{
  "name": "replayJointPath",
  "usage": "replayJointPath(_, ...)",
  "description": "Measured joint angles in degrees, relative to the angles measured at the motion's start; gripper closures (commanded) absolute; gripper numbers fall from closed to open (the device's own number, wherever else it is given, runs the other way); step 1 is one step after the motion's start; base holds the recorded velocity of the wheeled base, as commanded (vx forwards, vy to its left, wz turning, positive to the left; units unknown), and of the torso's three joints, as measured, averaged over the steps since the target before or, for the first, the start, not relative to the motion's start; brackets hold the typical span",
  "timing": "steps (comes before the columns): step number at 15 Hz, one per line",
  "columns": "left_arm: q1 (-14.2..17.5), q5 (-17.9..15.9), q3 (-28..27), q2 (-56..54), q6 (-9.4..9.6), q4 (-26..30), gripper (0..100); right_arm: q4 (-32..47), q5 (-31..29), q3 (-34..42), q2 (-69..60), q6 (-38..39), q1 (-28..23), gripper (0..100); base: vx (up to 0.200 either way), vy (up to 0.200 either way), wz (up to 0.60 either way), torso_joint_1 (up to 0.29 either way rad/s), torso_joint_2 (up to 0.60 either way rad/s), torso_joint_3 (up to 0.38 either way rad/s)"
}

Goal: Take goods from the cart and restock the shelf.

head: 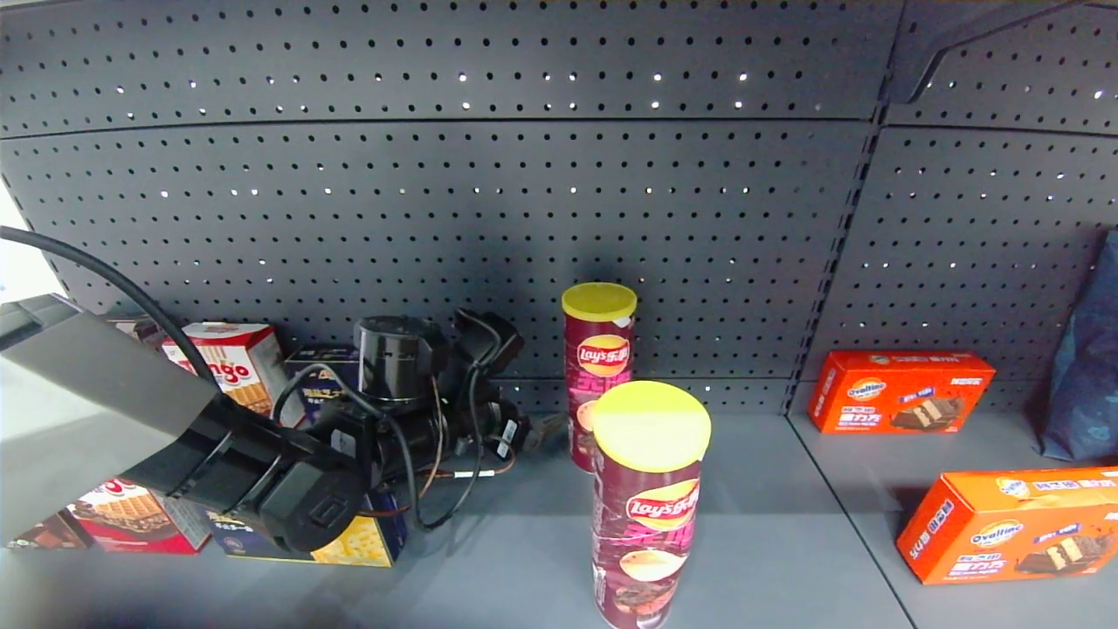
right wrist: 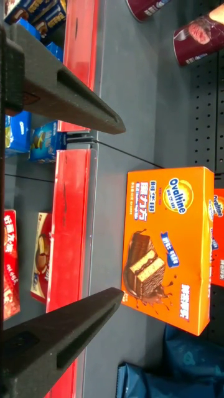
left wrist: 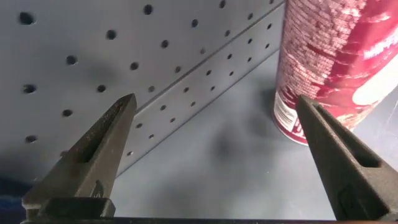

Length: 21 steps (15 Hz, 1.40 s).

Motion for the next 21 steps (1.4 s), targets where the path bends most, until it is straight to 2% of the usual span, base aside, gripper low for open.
replayJointPath(9, -0.96, -0.02, -0.74, 0.76, -0.09, -0.11, 0, 0.02, 0.01, 0.00, 0.00, 0.00, 0.00, 0, 0.000, 0.000, 0.00, 0.000, 0.00, 0.000)
replayJointPath(12, -0.30, 0.00, 0.66, -1.51, -0.02, -0.01, 0, 0.00, 0.01, 0.00, 0.00, 0.02, -0.02, 0, 0.000, 0.000, 0.00, 0.000, 0.00, 0.000)
replayJointPath(17, 3.08, -0.33, 2.73, -12.35, 0.05, 0.38, 0, 0.02, 0.00, 0.00, 0.00, 0.00, 0.02, 0, 0.000, 0.000, 0.00, 0.000, 0.00, 0.000)
replayJointPath(18, 3.69, -0.32, 3.30, -14.60, 0.35, 0.62, 0, 0.02, 0.01, 0.00, 0.00, 0.00, 0.00, 0, 0.000, 0.000, 0.00, 0.000, 0.00, 0.000)
replayJointPath(21, 5.90, -0.29, 7.31, -21.71, 2.88, 0.95, 0, 0.02, 0.01, 0.00, 0.00, 0.00, 0.00, 0, 0.000, 0.000, 0.00, 0.000, 0.00, 0.000)
